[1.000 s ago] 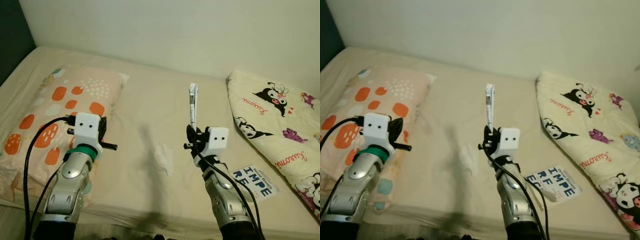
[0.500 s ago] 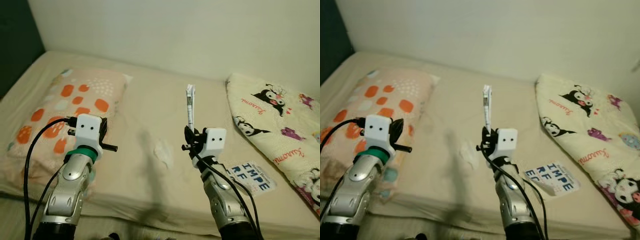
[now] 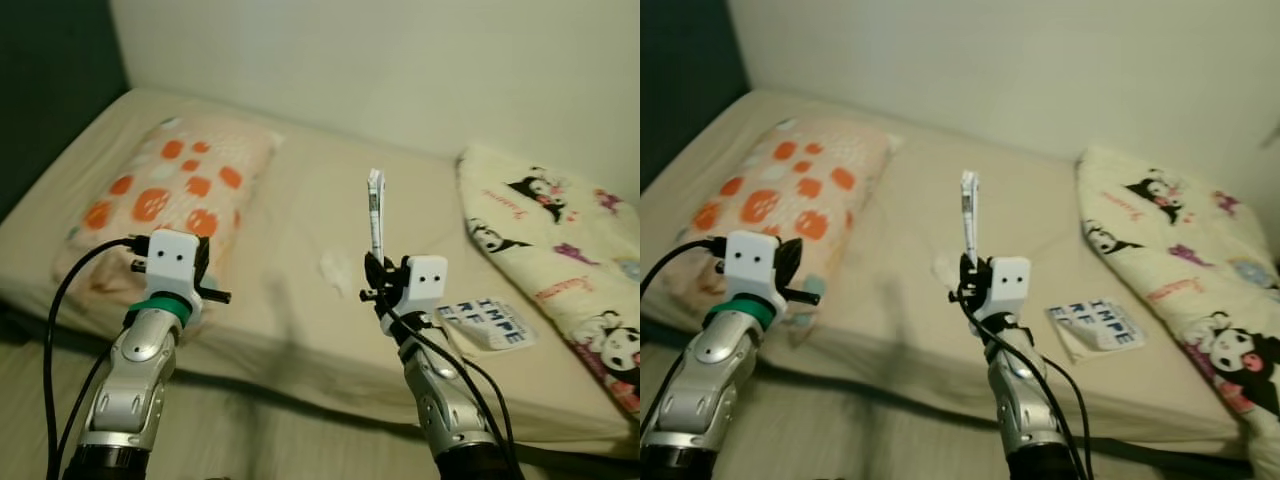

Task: Clean up the room

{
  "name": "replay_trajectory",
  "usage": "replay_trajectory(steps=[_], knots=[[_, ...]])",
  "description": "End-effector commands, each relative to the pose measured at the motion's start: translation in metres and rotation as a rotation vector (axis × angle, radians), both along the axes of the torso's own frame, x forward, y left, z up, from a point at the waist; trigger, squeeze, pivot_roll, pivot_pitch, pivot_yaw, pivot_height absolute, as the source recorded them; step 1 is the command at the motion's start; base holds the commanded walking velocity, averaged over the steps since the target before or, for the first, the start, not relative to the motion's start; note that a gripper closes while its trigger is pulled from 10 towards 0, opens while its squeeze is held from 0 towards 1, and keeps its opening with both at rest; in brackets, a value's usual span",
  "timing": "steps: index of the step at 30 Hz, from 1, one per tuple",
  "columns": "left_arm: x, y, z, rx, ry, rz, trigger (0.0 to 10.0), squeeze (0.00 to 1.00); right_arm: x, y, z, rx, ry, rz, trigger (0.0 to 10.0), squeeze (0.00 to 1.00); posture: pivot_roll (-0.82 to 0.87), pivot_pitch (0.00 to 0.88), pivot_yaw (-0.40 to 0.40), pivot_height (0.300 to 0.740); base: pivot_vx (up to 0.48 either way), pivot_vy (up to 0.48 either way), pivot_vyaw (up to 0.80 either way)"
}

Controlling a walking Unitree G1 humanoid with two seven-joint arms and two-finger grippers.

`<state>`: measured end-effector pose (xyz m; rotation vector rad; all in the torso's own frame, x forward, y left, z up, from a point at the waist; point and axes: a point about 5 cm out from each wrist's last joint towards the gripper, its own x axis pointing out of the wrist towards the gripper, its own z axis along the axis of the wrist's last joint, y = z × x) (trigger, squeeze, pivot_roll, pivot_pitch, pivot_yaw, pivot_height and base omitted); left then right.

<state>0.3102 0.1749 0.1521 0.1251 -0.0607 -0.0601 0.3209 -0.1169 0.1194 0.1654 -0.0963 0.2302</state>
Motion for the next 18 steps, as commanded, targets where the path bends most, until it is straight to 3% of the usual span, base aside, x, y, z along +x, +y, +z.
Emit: replay_trajectory(steps=[1,6,13,18], knots=[[-0.001,-0.007,-0.005,0.005,0.018,-0.023,10.0,0.00,-0.003,-0.005,-0.007,-0.019,0.027,-0.013,10.0,0.00,0.08,0.028,-0.074,0.726,-0.281,0.000,0.00],[-0.001,-0.007,-0.011,0.014,0.043,-0.021,10.0,0.00,-0.003,-0.002,-0.012,-0.066,0.048,0.022,10.0,0.00,0.08,0.028,-0.074,0.726,-0.112,0.000,0.00],[-0.005,-0.016,-0.028,0.041,0.151,-0.073,10.0,0.00,-0.002,-0.006,-0.012,-0.087,0.037,0.010,10.0,0.00,0.08,0.021,-0.078,0.726,0.000,0.000,0.79],[-0.006,-0.021,-0.033,0.071,0.174,-0.104,10.0,0.00,-0.004,-0.008,-0.019,-0.114,0.054,0.018,10.0,0.00,0.08,0.007,-0.081,0.726,0.000,0.000,0.79]])
